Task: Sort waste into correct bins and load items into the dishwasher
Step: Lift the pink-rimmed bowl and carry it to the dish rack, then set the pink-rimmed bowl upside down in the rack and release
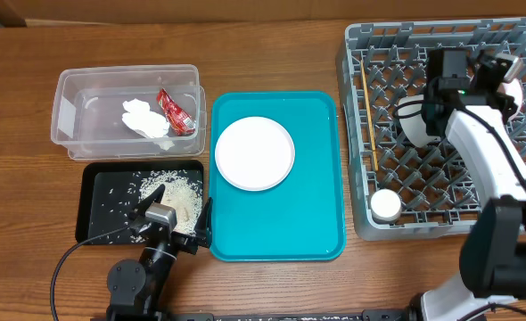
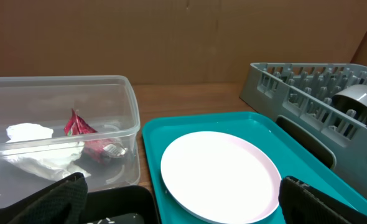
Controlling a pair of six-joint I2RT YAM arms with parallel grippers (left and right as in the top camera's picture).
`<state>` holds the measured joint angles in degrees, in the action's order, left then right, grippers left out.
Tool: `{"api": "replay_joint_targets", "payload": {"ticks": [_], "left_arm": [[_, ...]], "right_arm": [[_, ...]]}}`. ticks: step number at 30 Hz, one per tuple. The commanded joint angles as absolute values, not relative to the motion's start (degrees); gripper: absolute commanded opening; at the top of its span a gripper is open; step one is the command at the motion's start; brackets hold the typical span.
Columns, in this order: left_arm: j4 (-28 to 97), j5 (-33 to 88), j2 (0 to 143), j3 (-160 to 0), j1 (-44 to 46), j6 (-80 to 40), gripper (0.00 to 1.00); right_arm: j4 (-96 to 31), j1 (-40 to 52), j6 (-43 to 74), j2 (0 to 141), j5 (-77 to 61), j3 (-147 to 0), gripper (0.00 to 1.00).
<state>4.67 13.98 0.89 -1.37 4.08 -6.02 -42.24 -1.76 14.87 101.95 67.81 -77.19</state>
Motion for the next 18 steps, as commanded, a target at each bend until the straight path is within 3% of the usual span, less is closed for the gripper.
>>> {"api": "replay_joint_targets", "payload": {"ticks": [1, 18], "left_arm": [[4.43, 14.46, 0.27, -0.93, 3.75, -6.81, 1.0], [4.43, 14.46, 0.25, -0.93, 3.75, -6.81, 1.0]], "right_arm": [[-41.85, -1.45, 12.99, 104.05, 70.59, -77.21, 0.04], [-42.48, 1.34, 13.06, 105.91, 64.2, -77.21, 0.04]]}}
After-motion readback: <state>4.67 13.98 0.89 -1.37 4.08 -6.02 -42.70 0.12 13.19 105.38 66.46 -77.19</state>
